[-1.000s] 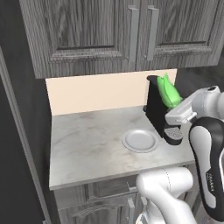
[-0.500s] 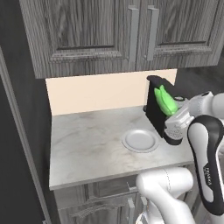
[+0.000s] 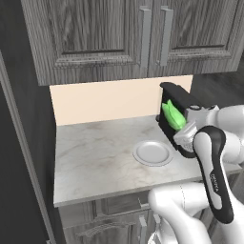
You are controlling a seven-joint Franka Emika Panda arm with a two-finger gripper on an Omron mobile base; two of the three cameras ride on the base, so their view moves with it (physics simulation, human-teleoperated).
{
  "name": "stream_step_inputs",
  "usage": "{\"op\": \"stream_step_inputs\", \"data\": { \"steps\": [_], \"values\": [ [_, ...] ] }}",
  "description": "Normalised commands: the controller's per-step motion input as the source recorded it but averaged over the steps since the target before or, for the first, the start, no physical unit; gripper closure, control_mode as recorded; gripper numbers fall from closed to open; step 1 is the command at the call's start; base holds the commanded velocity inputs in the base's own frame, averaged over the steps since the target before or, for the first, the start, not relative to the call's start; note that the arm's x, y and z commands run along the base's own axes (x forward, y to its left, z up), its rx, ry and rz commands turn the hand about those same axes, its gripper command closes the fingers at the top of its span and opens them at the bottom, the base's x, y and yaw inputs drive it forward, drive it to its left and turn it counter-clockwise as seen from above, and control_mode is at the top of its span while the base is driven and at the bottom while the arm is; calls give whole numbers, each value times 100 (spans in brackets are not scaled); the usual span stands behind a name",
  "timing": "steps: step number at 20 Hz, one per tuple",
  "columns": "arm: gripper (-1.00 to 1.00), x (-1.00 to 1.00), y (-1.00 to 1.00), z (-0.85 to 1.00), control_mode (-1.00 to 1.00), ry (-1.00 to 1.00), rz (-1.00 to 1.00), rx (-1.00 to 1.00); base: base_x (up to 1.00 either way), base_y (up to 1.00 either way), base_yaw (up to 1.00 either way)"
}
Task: Pick corn from the fridge and place it on the plate on the counter.
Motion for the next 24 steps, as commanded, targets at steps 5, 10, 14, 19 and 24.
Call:
{"op": "stream_step_inputs", "data": {
  "steps": [5, 10, 14, 19, 24],
  "values": [
    [100, 9, 8, -43, -100, -6, 0, -1, 0, 0, 0],
    [100, 1, 10, -36, -100, -1, 0, 0, 0, 0, 0],
    [100, 0, 16, -41, -100, -2, 0, -1, 0, 0, 0],
    [100, 0, 10, -47, -100, -3, 0, -1, 0, 0, 0],
    [100, 0, 12, -51, -100, -5, 0, -2, 0, 0, 0]
  ]
}}
